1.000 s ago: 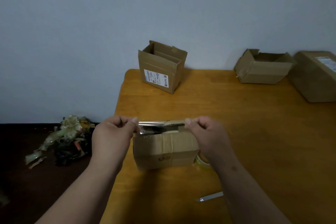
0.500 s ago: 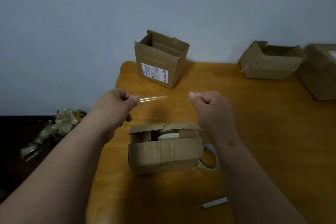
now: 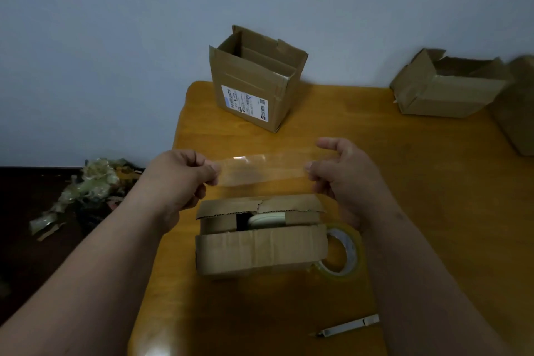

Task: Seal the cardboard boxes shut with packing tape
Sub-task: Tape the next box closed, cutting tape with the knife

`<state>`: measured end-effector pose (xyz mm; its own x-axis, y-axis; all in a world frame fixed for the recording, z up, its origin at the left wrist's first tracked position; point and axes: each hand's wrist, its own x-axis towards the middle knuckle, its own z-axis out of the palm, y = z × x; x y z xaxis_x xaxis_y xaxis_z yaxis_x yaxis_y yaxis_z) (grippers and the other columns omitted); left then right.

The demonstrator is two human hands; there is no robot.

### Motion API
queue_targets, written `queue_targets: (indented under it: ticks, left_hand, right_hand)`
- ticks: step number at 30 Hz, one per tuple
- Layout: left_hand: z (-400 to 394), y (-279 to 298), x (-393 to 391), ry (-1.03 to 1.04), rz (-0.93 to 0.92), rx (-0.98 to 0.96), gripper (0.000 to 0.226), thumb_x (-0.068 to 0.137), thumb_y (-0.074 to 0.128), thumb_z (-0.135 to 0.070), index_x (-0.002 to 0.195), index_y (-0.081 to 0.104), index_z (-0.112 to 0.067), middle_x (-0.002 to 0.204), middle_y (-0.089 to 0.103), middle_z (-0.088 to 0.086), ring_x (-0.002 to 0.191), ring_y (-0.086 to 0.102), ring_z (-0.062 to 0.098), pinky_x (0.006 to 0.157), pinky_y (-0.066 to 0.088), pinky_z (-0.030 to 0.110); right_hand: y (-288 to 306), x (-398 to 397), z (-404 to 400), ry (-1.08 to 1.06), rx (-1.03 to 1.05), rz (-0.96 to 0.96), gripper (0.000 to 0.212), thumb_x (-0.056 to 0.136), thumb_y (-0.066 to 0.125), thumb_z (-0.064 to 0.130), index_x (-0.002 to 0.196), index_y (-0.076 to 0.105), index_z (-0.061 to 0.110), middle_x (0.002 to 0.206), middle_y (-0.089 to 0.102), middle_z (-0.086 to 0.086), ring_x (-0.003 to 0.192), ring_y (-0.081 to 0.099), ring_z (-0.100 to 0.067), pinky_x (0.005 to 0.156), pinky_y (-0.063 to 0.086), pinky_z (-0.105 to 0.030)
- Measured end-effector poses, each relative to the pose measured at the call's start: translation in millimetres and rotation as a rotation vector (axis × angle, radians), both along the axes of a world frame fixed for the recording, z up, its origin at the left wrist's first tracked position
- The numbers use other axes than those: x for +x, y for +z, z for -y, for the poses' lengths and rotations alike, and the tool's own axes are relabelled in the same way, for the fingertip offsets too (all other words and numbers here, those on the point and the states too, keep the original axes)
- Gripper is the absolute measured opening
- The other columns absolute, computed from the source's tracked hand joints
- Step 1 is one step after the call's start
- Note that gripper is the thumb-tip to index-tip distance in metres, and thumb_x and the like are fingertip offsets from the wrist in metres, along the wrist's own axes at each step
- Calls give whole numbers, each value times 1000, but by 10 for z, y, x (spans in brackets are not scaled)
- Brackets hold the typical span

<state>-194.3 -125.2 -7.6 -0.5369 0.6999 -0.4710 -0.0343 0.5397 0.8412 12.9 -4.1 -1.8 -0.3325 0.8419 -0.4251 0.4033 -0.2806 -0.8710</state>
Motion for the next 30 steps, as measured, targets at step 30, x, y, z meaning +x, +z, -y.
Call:
queue_targets:
  ticks: [30]
  left_hand:
    - [328, -374, 260, -140, -372, -157, 13, 91, 66, -30, 89, 53, -29, 77, 66, 1, 72, 62, 17, 58, 45, 33]
  right_hand:
    - [-406, 142, 505, 330, 398, 297, 52, 89, 62, 5, 131, 40, 26, 75, 54, 1, 64, 52, -6, 62, 50, -26]
